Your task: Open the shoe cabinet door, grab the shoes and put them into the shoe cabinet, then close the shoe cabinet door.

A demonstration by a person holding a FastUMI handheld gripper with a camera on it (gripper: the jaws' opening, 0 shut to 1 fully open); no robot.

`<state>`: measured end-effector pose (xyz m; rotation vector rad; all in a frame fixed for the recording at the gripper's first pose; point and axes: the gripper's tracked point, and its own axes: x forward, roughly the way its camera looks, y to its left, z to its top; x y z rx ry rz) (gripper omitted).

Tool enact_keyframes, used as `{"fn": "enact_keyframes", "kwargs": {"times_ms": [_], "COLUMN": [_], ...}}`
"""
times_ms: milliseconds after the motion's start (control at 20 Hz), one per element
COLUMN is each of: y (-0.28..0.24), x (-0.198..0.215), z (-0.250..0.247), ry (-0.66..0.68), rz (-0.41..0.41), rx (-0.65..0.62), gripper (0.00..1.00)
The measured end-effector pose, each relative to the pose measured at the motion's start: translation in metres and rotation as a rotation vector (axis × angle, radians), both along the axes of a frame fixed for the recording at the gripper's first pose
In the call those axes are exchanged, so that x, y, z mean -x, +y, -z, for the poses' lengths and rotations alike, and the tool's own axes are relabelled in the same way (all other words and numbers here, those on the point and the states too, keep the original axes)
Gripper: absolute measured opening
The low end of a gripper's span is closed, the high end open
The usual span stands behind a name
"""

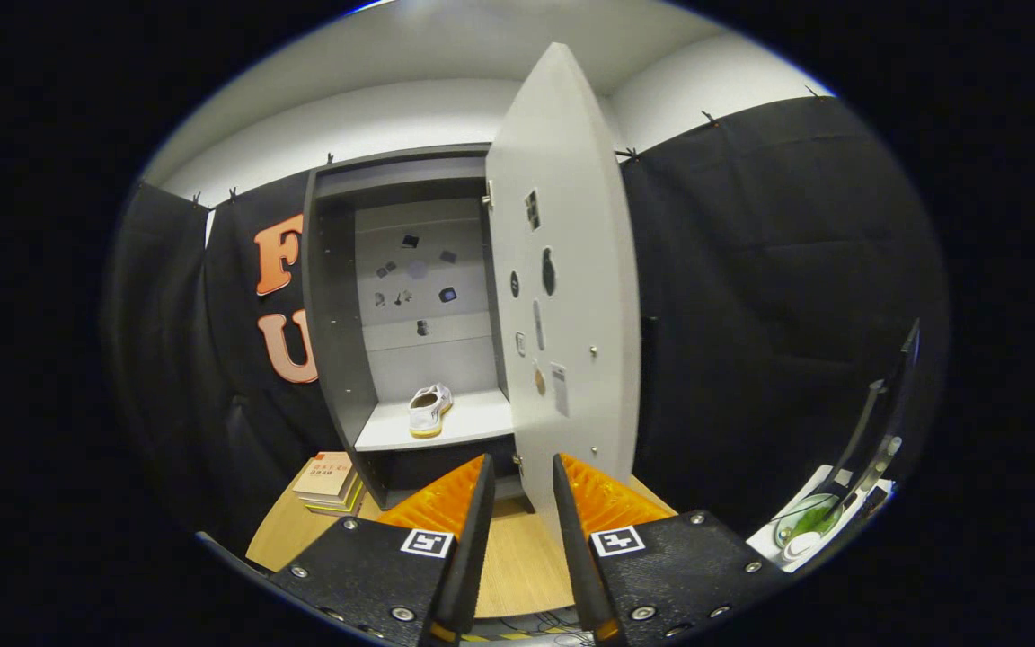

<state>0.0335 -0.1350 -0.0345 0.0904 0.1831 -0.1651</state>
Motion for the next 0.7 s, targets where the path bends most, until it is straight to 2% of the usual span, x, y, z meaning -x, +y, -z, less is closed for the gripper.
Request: {"fn": "enact_keyframes", "kwargs": {"times_ms": [200,300,500,700], "y": [-0.041,-0.06,-0.09,-0.103], "x": [0.012,0.013,-0.004,-0.034], "z": [-0.003,-0.003,-0.007,-0.005], "ry": [-0.004,-0.002,-0.003,-0.006], "rz": [0.048,0.069,0.087,0.06], "rx": [0.002,-0.002,-0.014,-0.021], "gripper": [0.42,0.45,0.48,0.5]}}
